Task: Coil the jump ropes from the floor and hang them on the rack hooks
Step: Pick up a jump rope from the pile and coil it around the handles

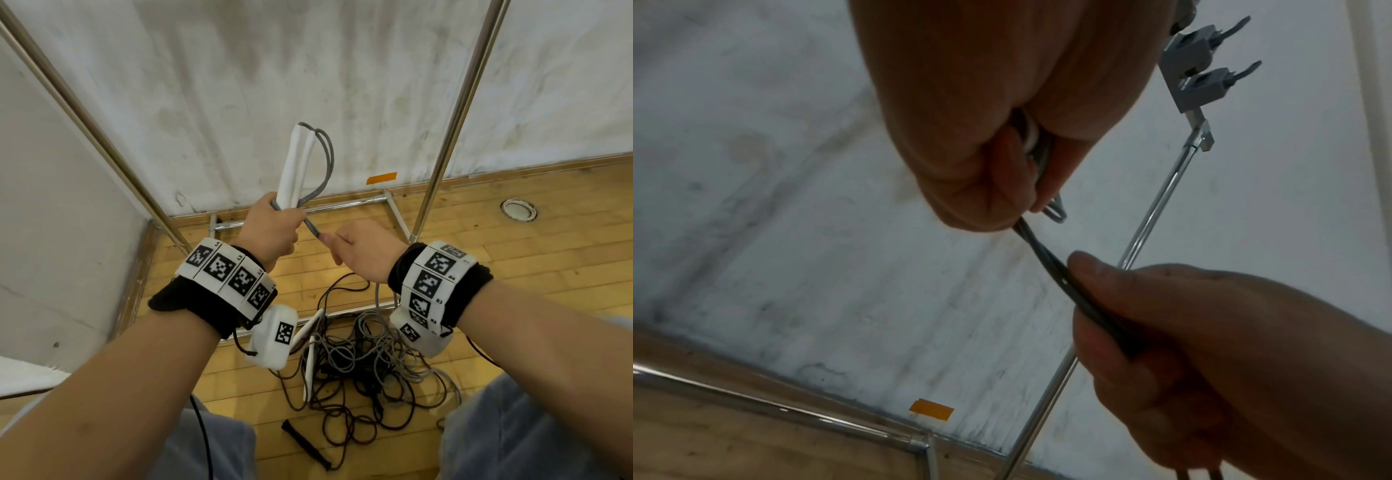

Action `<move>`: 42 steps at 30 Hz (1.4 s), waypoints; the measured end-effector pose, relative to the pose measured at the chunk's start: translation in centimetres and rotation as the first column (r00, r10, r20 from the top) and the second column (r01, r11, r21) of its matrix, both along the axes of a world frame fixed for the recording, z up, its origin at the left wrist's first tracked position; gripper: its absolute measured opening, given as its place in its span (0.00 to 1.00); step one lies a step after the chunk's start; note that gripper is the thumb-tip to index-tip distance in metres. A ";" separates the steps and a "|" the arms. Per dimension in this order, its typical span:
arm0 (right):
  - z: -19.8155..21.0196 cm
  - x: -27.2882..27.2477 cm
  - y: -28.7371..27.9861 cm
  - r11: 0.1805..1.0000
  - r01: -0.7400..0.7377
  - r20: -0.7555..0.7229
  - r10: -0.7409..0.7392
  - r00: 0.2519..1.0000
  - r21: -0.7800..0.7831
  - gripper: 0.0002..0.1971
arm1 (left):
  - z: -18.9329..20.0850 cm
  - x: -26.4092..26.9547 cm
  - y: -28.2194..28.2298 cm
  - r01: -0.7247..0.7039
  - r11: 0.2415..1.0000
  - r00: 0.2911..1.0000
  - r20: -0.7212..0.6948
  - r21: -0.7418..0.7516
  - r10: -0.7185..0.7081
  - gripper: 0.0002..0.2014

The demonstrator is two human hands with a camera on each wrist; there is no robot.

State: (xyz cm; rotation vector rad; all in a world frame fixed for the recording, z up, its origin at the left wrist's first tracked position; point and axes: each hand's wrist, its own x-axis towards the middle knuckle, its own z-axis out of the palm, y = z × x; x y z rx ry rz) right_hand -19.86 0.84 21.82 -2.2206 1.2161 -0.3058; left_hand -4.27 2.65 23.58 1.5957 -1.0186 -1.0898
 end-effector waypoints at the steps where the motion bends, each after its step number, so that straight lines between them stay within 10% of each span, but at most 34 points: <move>1: 0.1 -0.2 -0.1 1.000 0.012 0.001 -0.012 1.000 0.020 0.26 | -0.1 0.1 -0.1 0.007 1.000 1.000 0.004 0.028 -0.007 0.11; 8: 1.7 -0.4 -0.1 0.996 0.002 0.059 -0.007 0.998 0.093 0.25 | -1.4 -0.1 -0.7 0.021 0.998 0.946 0.321 0.056 -0.038 0.20; 18: 2.7 0.7 1.9 0.988 -0.122 0.083 0.114 0.990 0.094 0.19 | -3.2 -0.6 -0.1 0.130 0.991 0.608 0.789 0.013 -0.090 0.14; 27: 3.5 -0.8 1.8 0.994 -0.066 0.257 0.042 0.965 0.085 0.23 | -4.1 0.9 -0.8 0.098 0.984 0.437 0.882 0.150 -0.178 0.13; 36: 4.3 -2.6 -1.2 0.962 0.032 0.055 -0.018 0.998 -0.271 0.16 | -4.6 -1.2 1.3 0.366 0.919 0.212 0.948 0.147 -0.236 0.10; 42: 4.6 -4.8 -3.3 0.976 0.129 0.055 -0.121 0.991 -0.175 0.24 | -3.4 -1.3 1.9 0.556 0.827 0.313 0.901 0.084 -0.301 0.14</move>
